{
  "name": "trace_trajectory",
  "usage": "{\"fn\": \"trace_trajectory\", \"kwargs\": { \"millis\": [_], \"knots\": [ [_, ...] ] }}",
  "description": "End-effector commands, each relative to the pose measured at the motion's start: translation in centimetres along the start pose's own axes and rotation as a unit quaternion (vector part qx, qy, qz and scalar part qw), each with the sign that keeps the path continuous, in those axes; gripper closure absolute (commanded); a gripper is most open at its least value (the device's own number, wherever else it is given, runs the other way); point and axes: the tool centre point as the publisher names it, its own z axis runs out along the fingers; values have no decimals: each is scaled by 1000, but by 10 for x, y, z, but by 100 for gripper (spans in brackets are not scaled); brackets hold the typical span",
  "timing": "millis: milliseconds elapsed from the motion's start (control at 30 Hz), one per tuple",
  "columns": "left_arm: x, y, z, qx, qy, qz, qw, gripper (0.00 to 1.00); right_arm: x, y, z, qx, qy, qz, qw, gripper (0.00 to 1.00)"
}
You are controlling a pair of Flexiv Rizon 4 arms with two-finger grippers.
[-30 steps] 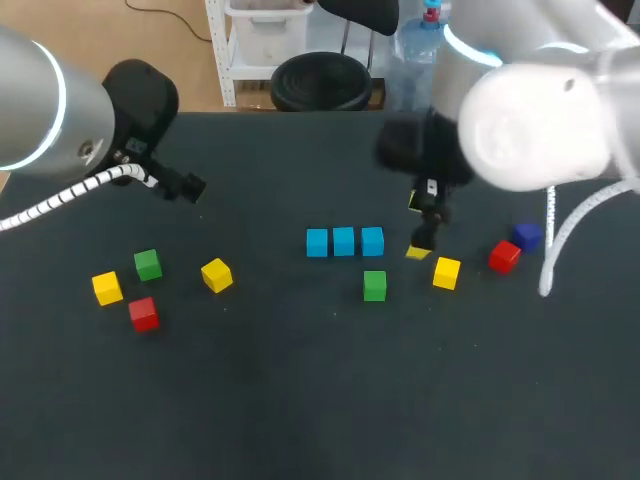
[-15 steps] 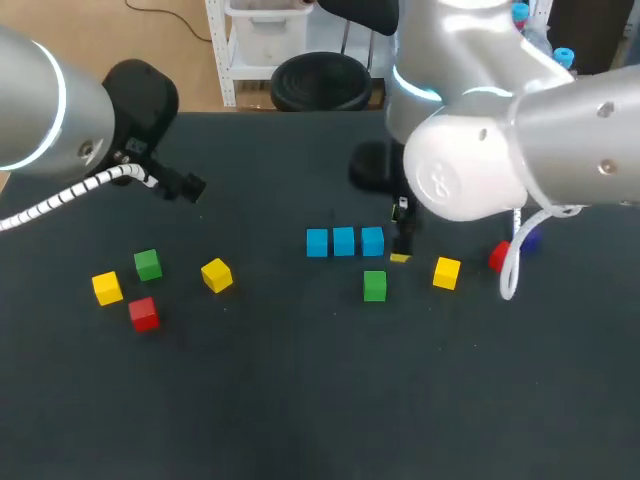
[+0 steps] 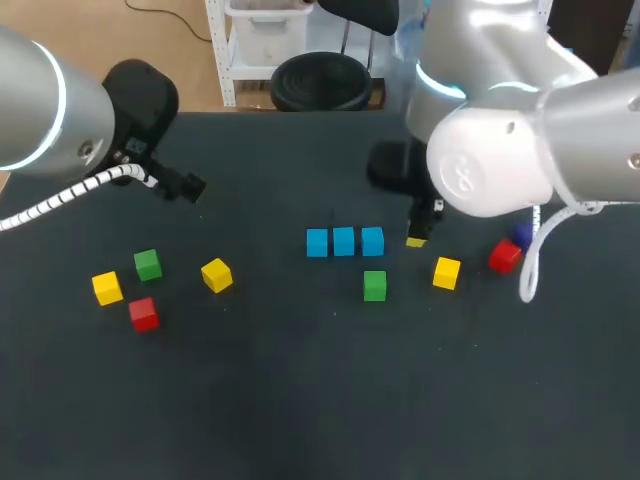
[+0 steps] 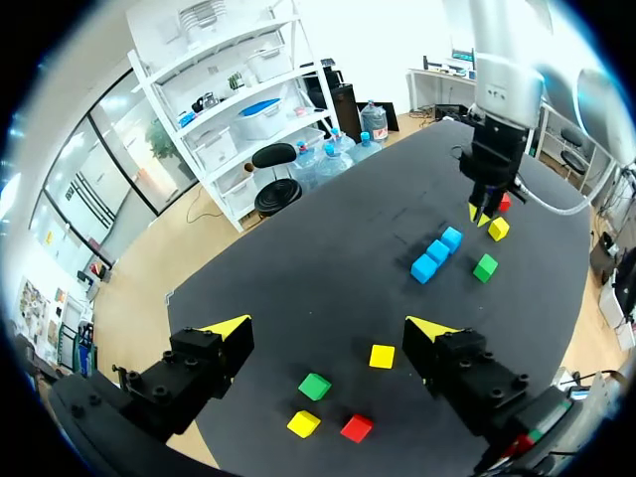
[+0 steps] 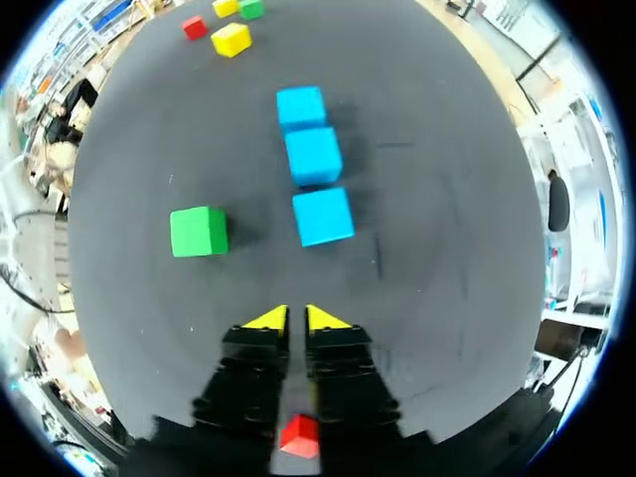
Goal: Place the blue cubes, place green cubes on the blue cubes, place the yellow cubes on the green cubes, then place the red cubes on the yellow cubes, and place purple cube on the red cubes.
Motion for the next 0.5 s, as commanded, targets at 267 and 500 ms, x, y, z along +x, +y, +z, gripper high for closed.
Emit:
{"fn": "trace_trajectory", "kwargs": {
  "millis": [267,500],
  "knots": [
    [0,1,1,2,0,1,1000,0,-13,-14,13,19,31,-23,999,100],
    [0,1,1,2,0,1,1000,0,-22,-19,23,21,39,-40,998,100]
  ]
}}
